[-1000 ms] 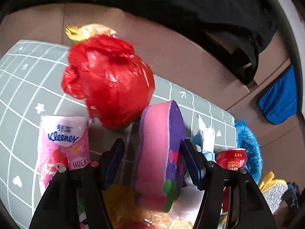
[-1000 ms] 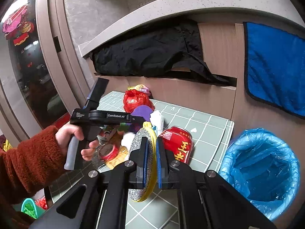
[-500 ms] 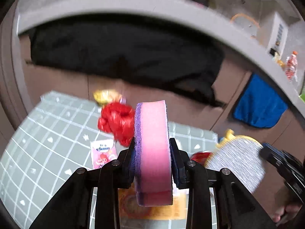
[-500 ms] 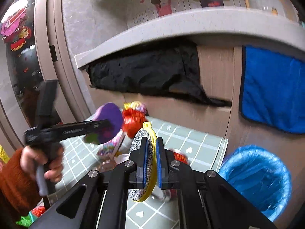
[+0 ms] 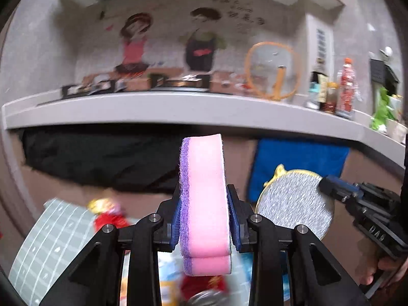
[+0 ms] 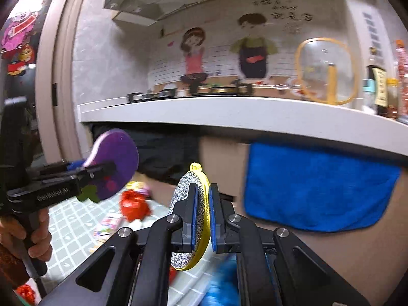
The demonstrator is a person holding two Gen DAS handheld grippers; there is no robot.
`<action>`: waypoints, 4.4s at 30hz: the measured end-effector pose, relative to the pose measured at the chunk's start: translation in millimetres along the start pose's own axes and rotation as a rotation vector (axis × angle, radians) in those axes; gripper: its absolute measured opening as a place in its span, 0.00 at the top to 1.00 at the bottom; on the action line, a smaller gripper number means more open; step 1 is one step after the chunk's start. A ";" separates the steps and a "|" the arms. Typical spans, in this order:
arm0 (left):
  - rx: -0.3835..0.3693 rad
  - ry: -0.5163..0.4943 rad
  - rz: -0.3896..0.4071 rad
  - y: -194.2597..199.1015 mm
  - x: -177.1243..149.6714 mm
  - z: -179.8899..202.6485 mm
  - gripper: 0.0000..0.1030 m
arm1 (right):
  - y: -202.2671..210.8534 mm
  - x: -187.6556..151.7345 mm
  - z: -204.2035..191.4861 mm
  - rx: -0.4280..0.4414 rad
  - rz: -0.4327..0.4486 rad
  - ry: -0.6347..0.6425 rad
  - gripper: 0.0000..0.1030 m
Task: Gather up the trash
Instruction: 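Carry the sponge and scrubber pad with both tools over the bin, then open both tools to drop the sponge and scrubber into the bin, then move both tools back to the table, right tool toward the crushed red can, then grasp the crushed red can with the right tool while the left tool grasps the yellow snack wrapper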
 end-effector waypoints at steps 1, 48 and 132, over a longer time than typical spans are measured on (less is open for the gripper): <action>-0.021 -0.009 0.005 -6.4 4.6 14.2 0.69 | 2.2 0.0 8.8 -0.019 0.002 -0.002 0.93; -0.349 0.081 -0.348 -165.4 -100.6 144.4 0.53 | -43.0 -102.4 168.5 -0.218 -0.245 -0.207 0.67; 0.069 0.563 -0.422 -168.1 -190.2 -285.7 0.83 | -125.7 -135.7 -76.2 0.127 -0.423 -0.069 0.66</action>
Point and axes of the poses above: each gripper's, at about its wrist camera, not at the fingertips, and y roughly against the way its jaws point, z to its right, x to its top, the point moved 6 cm from there along -y, roughly the way its jaws point, and after that the axes turned 10 degrees about -y, right-handed, at the moved point
